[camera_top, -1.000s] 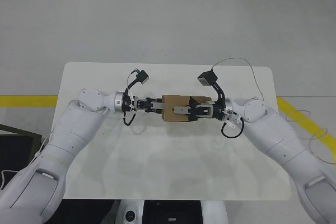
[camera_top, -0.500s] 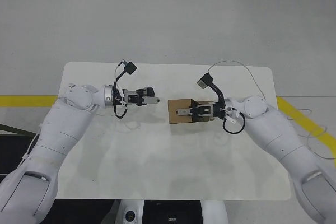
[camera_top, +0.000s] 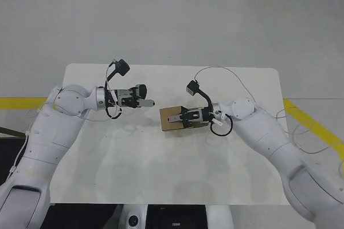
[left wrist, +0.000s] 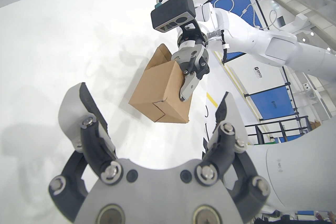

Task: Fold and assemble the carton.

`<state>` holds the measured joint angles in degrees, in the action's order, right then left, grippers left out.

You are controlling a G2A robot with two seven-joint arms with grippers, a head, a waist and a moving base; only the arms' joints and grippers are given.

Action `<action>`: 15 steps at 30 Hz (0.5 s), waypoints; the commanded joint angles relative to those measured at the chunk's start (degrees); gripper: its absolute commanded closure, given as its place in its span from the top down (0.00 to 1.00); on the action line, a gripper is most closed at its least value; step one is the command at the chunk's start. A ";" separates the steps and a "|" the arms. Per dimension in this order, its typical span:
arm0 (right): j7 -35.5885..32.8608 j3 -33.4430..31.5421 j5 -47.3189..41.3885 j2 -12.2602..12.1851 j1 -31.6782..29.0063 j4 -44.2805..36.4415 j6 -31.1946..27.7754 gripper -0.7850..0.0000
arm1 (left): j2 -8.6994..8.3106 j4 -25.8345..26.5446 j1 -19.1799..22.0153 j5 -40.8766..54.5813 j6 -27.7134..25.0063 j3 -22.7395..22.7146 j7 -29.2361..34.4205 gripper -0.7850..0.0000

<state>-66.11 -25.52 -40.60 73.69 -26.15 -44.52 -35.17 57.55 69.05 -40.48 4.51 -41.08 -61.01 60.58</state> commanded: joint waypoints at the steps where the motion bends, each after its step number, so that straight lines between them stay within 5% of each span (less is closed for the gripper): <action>1: 0.53 0.40 0.60 1.03 0.27 1.40 -0.01 0.07 | -0.24 0.57 -0.53 -0.55 0.11 -0.47 -0.03 1.00; 3: 0.91 0.78 1.33 2.01 0.57 2.90 0.22 0.16 | -0.24 0.57 -0.53 -0.55 0.11 -0.47 -0.03 1.00; 7: 0.65 0.92 2.04 3.59 1.16 5.35 0.10 0.51 | -0.24 0.57 -0.53 -0.55 0.11 -0.47 -0.03 1.00; 8: 0.43 0.79 2.03 3.87 1.33 5.79 0.00 0.71 | -0.24 0.57 -0.53 -0.55 0.11 -0.47 -0.03 1.00; 9: 0.13 0.63 2.25 4.08 1.60 6.18 -0.21 0.79 | -0.24 0.57 -0.53 -0.55 0.11 -0.47 -0.03 1.00; 15: -2.92 -0.45 4.62 4.34 3.03 5.58 -0.08 0.83 | -0.24 0.57 -0.53 -0.55 0.11 -0.47 -0.03 1.00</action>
<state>-68.67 -25.81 -36.57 78.11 -23.29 -38.71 -35.63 57.31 69.63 -41.01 3.96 -40.97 -61.48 60.54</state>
